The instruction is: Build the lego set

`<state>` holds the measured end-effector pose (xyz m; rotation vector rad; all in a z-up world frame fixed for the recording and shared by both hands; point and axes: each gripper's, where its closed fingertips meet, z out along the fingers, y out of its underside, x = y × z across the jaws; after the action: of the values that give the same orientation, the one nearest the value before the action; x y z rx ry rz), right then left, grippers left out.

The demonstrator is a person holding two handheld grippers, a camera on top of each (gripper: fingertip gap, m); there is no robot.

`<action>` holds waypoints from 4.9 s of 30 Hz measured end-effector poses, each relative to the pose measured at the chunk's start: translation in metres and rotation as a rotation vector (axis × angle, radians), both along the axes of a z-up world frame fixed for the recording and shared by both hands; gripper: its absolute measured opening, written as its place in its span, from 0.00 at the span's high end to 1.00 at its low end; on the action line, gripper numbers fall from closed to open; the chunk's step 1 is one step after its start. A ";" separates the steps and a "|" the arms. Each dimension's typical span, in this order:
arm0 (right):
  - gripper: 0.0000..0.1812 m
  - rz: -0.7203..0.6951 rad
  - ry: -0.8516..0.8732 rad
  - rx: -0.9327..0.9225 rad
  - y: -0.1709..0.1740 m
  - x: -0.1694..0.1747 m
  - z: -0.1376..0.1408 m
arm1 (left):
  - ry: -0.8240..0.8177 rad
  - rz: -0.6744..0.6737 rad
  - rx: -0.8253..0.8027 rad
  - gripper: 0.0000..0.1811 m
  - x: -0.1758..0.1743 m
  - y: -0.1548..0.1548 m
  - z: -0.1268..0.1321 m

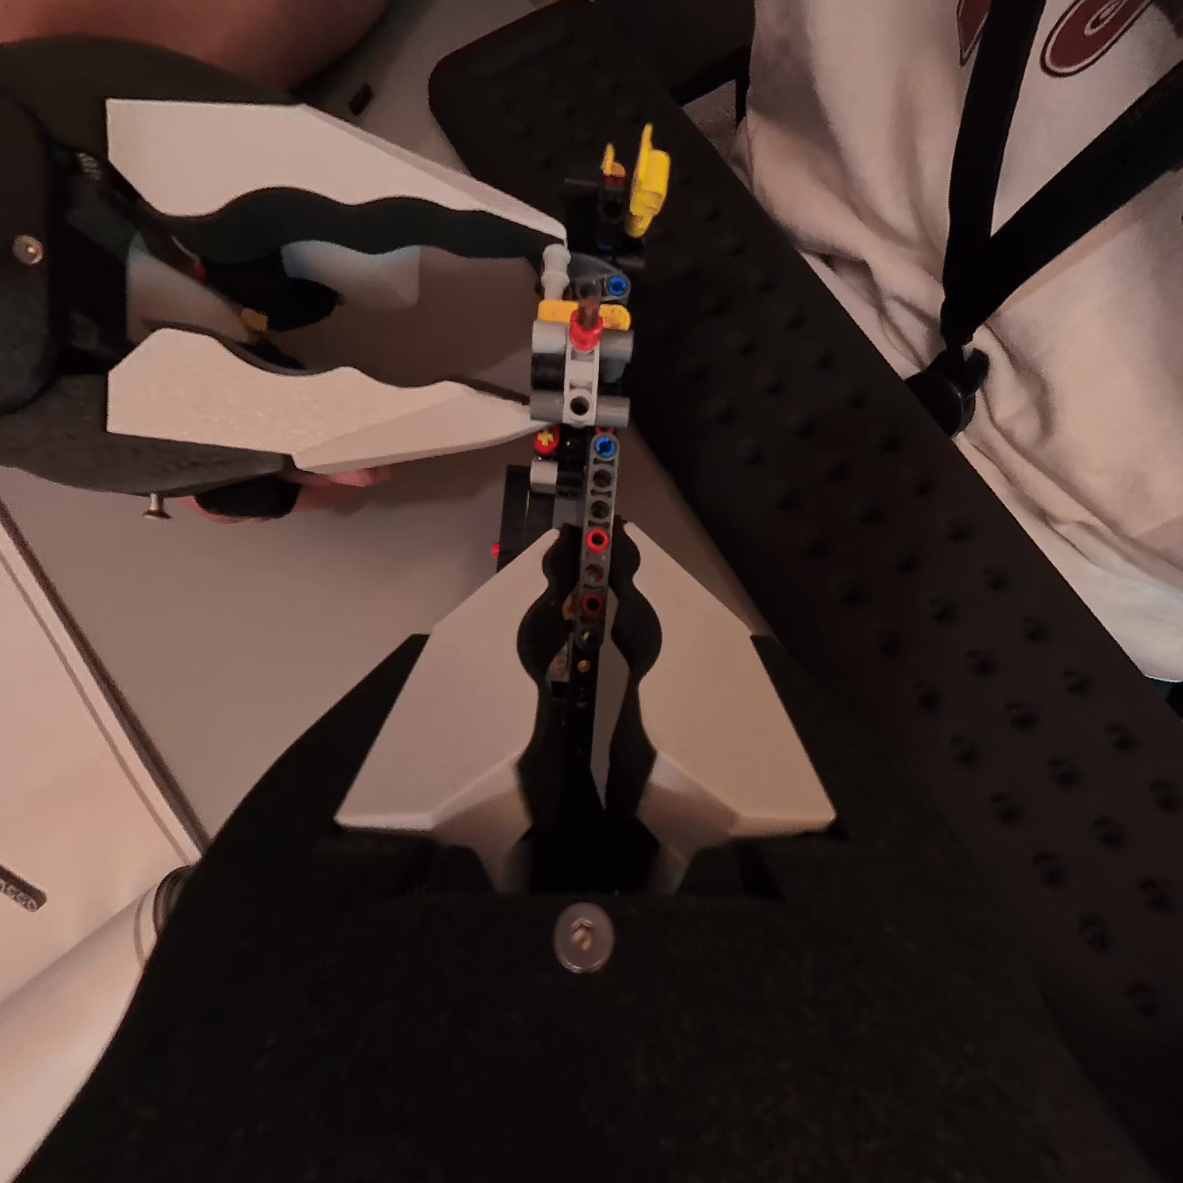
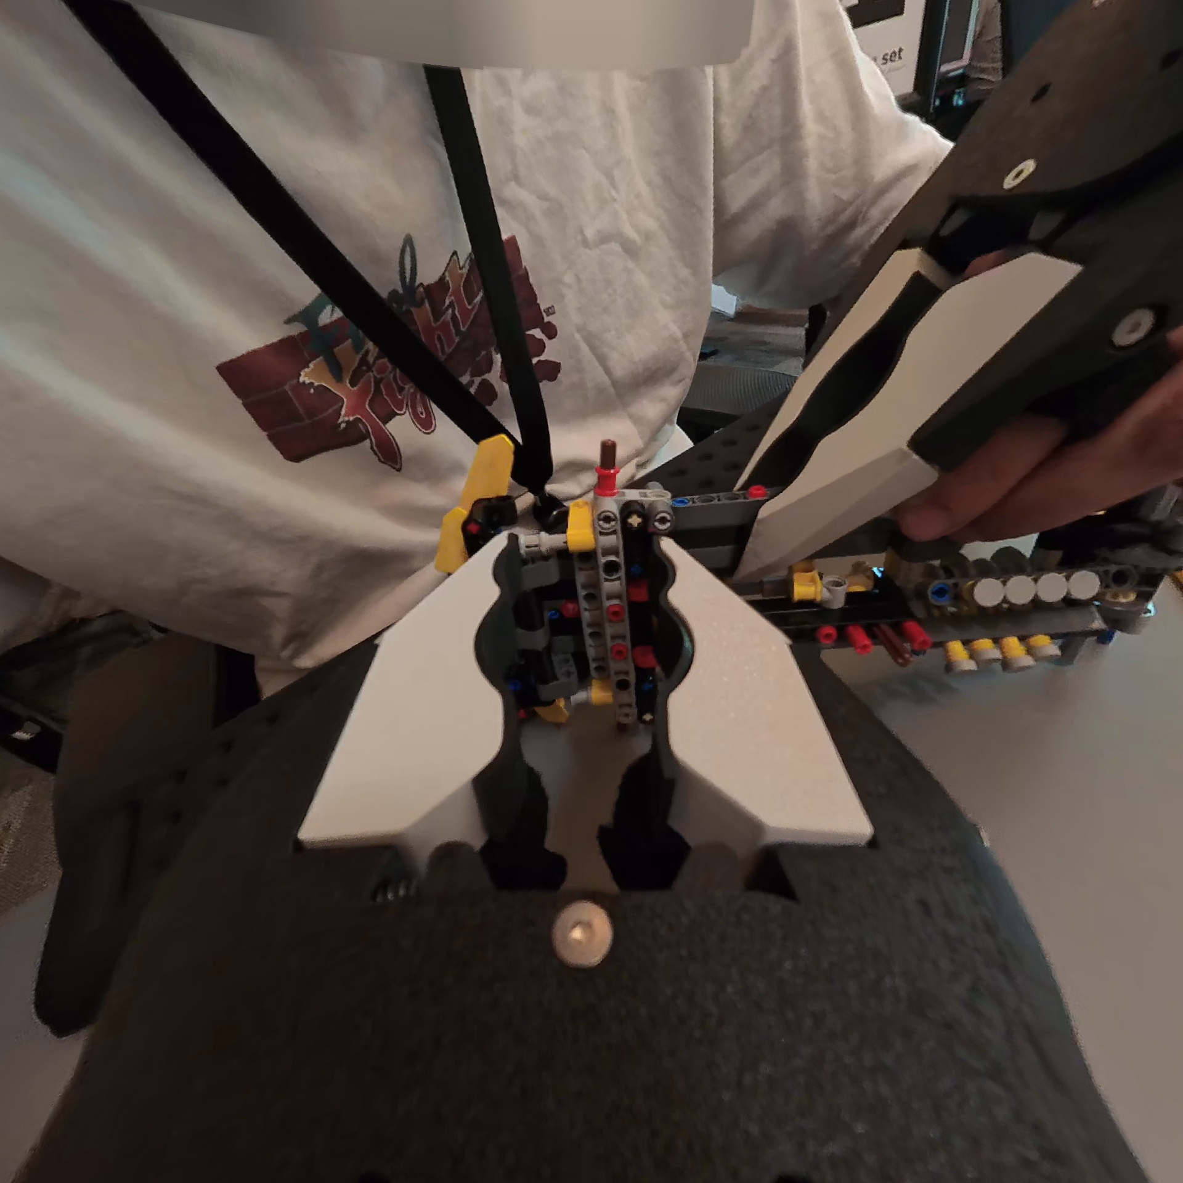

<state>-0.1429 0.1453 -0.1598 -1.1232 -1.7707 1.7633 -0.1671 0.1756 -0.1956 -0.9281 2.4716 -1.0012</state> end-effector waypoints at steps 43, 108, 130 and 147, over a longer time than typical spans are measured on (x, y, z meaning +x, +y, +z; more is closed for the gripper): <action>0.78 -0.103 0.058 0.031 -0.002 0.007 0.004 | -0.009 0.002 -0.003 0.96 0.000 -0.006 0.000; 0.78 -0.195 0.093 0.175 -0.002 0.002 0.003 | -0.014 0.023 -0.003 0.96 0.001 -0.005 0.001; 0.78 -0.183 0.076 0.090 -0.005 0.001 0.001 | -0.011 0.022 -0.003 0.96 0.001 -0.007 0.001; 0.79 -0.167 0.006 0.111 -0.004 0.002 -0.003 | -0.002 0.022 -0.004 0.96 0.001 -0.006 0.001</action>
<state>-0.1405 0.1409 -0.1626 -1.1807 -1.6957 1.5505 -0.1659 0.1694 -0.1948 -0.9527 2.4535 -0.9999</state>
